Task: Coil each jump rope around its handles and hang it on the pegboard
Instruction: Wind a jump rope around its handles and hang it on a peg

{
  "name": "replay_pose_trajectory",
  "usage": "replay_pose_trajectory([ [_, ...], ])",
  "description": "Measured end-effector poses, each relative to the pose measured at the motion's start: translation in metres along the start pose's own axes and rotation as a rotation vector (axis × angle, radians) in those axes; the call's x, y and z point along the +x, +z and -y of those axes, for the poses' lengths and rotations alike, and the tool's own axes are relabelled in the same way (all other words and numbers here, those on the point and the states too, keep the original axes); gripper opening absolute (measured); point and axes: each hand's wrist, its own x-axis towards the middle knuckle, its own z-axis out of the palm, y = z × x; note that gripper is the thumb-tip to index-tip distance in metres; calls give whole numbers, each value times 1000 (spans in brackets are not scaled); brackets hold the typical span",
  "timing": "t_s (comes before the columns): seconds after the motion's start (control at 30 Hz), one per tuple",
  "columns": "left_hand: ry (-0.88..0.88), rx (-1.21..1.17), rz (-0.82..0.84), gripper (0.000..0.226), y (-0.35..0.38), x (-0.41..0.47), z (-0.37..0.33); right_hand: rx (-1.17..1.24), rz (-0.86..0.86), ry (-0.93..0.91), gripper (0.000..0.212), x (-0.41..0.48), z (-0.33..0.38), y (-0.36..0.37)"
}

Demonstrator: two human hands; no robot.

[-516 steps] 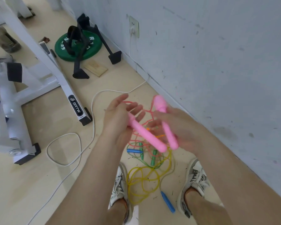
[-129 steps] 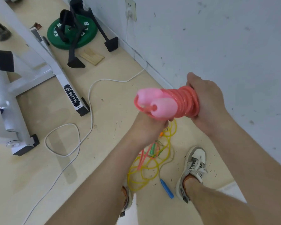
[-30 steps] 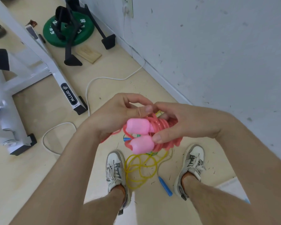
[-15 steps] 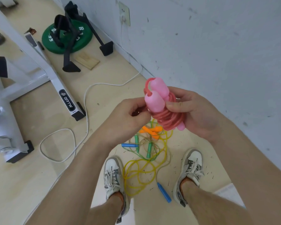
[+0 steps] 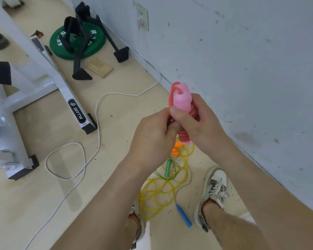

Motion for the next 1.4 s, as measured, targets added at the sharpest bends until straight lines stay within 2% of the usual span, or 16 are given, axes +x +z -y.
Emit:
replay_pose_trajectory([
  [0.07,43,67,45,18,0,1,0,21,-91,42,15,1,-2,4],
  [0.17,163,226,103,29,-5,-3,0,130,-135,235,25,6,-5,0],
  [0.23,189,173,90,30,-13,-7,-2,186,-99,333,32,8,-6,-5],
  [0.33,150,234,-4,22,-25,-10,2,257,-59,389,36,8,-3,-10],
  [0.4,108,361,-76,27,-31,-8,7,344,-43,419,34,8,0,-13],
  [0.5,-48,515,15,32,-28,-8,14,478,30,447,32,8,5,-15],
  [0.57,-90,612,116,30,-23,-8,18,487,42,441,32,8,5,-16],
  [0.63,-18,640,163,30,-22,-8,18,433,6,421,31,10,4,-17],
  [0.77,226,607,91,44,-25,-9,5,103,-63,304,28,9,-1,-19],
  [0.87,346,655,83,43,-25,-11,2,-103,-64,219,18,6,-4,-16],
  [0.9,365,660,89,41,-24,-11,3,-171,-49,208,24,5,-5,-15],
  [1.03,371,503,81,31,-21,-11,1,-375,139,182,31,-2,-5,-7],
  [1.1,230,289,77,21,-22,-11,2,-456,246,157,48,-5,-1,-4],
  [1.17,48,47,41,10,-25,-8,5,-507,276,138,63,-7,3,-3],
  [1.3,-231,-328,46,9,-30,-4,0,-475,349,147,66,-5,7,-8],
  [1.4,-304,-449,43,10,-30,-2,0,-356,471,238,65,-4,8,-13],
])
